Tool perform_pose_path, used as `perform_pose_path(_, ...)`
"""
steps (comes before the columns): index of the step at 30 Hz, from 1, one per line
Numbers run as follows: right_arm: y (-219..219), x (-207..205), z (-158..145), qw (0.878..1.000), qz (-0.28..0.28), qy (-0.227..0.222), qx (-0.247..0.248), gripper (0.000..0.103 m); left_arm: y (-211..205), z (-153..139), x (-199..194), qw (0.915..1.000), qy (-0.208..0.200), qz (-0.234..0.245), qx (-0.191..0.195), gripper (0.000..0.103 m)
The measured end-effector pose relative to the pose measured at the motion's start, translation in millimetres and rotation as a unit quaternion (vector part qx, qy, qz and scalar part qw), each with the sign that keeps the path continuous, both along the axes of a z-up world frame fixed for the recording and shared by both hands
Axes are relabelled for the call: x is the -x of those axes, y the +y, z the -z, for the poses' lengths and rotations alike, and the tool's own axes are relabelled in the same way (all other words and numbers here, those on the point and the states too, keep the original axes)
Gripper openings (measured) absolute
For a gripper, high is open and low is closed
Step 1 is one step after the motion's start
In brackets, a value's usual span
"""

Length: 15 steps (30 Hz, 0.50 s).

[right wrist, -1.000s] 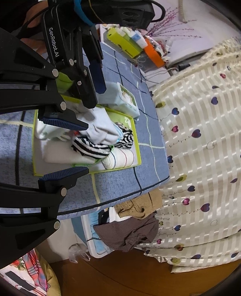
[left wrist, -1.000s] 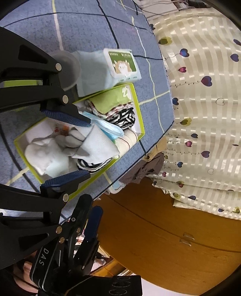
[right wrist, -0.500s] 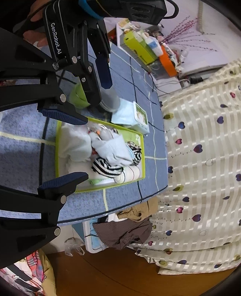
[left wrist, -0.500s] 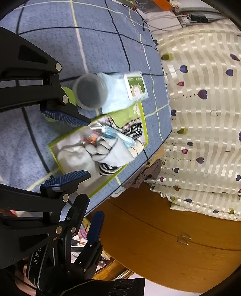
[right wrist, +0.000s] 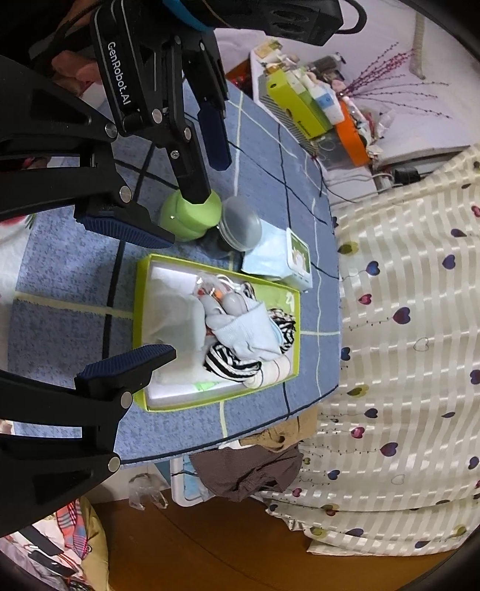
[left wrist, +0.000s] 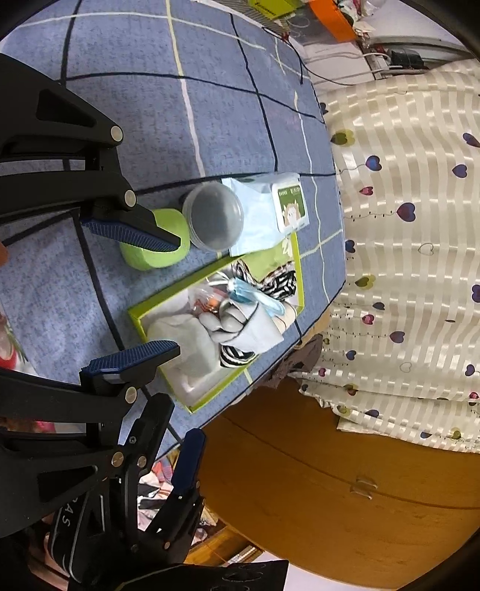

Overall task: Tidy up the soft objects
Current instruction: 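Open both tools to release the glove and sock and withdraw from the tray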

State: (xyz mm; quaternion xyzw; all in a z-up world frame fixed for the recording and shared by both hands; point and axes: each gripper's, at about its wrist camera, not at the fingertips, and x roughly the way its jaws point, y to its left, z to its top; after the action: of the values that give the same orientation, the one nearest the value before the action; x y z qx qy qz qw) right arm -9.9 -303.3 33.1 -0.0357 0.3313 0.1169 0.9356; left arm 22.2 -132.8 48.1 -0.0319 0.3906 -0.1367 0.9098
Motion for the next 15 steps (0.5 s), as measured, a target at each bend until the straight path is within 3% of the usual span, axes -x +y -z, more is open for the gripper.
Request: perform_pose_path(15, 10.4, 1.5, 3.1, 1.000, -0.002, 0.006, 0.009, 0.056, 7.1, 3.8, 2.6, 0.9998, 0.008, -0.014, -0.010, 0.051)
